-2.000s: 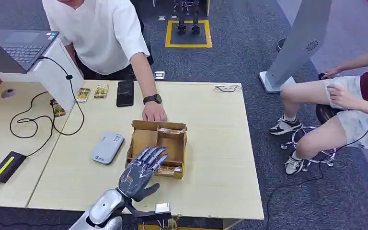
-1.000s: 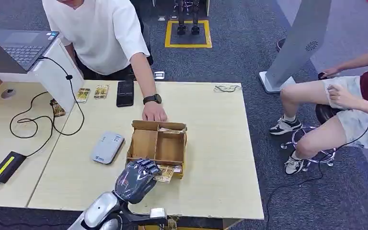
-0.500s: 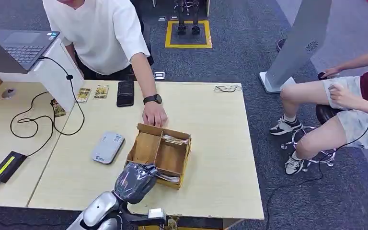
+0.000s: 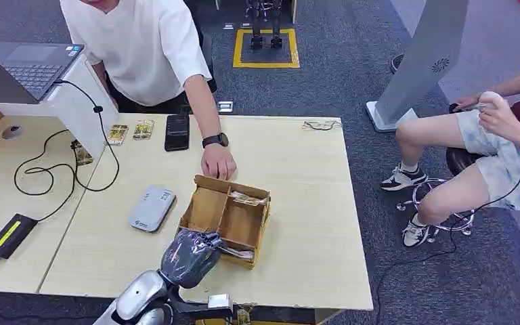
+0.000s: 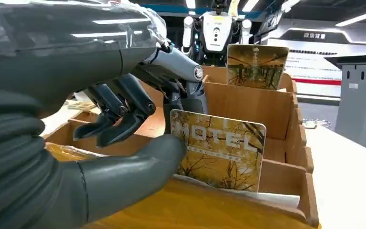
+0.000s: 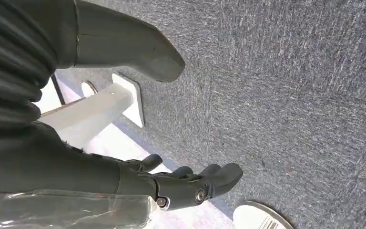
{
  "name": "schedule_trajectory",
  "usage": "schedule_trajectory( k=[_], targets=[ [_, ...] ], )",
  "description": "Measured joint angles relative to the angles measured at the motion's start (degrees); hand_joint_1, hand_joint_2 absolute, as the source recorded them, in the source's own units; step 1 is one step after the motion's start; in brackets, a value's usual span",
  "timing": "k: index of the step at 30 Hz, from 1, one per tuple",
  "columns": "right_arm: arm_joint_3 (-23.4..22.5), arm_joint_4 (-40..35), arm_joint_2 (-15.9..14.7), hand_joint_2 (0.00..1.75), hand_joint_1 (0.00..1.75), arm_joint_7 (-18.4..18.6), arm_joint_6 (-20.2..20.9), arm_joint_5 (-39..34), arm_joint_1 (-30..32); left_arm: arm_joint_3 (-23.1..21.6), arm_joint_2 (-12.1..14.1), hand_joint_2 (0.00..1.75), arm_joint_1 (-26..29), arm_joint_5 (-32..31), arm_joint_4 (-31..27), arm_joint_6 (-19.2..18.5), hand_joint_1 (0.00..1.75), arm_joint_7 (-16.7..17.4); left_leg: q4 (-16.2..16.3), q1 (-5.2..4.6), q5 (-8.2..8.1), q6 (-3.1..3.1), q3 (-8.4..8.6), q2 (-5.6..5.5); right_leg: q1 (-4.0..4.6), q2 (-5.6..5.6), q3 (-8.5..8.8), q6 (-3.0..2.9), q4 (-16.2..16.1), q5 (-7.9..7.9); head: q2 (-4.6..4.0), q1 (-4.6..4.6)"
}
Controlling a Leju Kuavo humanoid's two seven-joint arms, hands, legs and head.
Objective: Pass the card to the sensor for recognition and then transmit it.
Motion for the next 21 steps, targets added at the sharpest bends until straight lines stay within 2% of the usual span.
schedule_trajectory(
  k=[6, 11, 17, 21],
  targets=[
    [0.0, 0.02, 0.0, 1.75, 0.0, 0.0, 0.0, 0.0, 0.0, 0.0, -0.02, 1.75, 0.24, 1.31, -0.31, 1.45, 1.75, -1.07, 0.0, 0.0, 0.0, 0.0, 0.0, 0.0, 0.0, 0.0, -0.01, 0.0, 0.0, 0.0, 0.0, 0.0],
    [-0.04, 0.07, 0.0, 1.75, 0.0, -0.53, 0.0, 0.0, 0.03, 0.42, -0.74, 1.75, 0.53, 8.31, -4.79, 4.55, 1.75, -3.81, 0.0, 0.0, 0.0, 0.0, 0.0, 0.0, 0.0, 0.0, -0.03, 0.0, 0.0, 0.0, 0.0, 0.0],
    [-0.26, 0.07, 0.04, 1.75, 0.0, -0.7, 0.0, 0.0, 0.06, 1.36, -2.1, 1.75, -0.22, 14.58, -10.6, 4.09, 1.75, -4.77, 0.0, 0.0, 0.0, 0.0, 0.0, 0.0, 0.0, 0.01, -0.04, 0.0, 0.0, 0.0, 0.0, 0.0],
    [-0.33, 0.07, 0.11, 1.75, 0.0, -0.7, 0.0, 0.0, 0.07, 1.44, -2.91, 1.75, -0.49, 16.15, -13.27, 3.89, 1.75, -5.03, 0.0, 0.0, 0.0, 0.0, 0.0, 0.01, 0.0, 0.02, -0.04, 0.0, 0.0, 0.0, 0.0, 0.02]
  ],
)
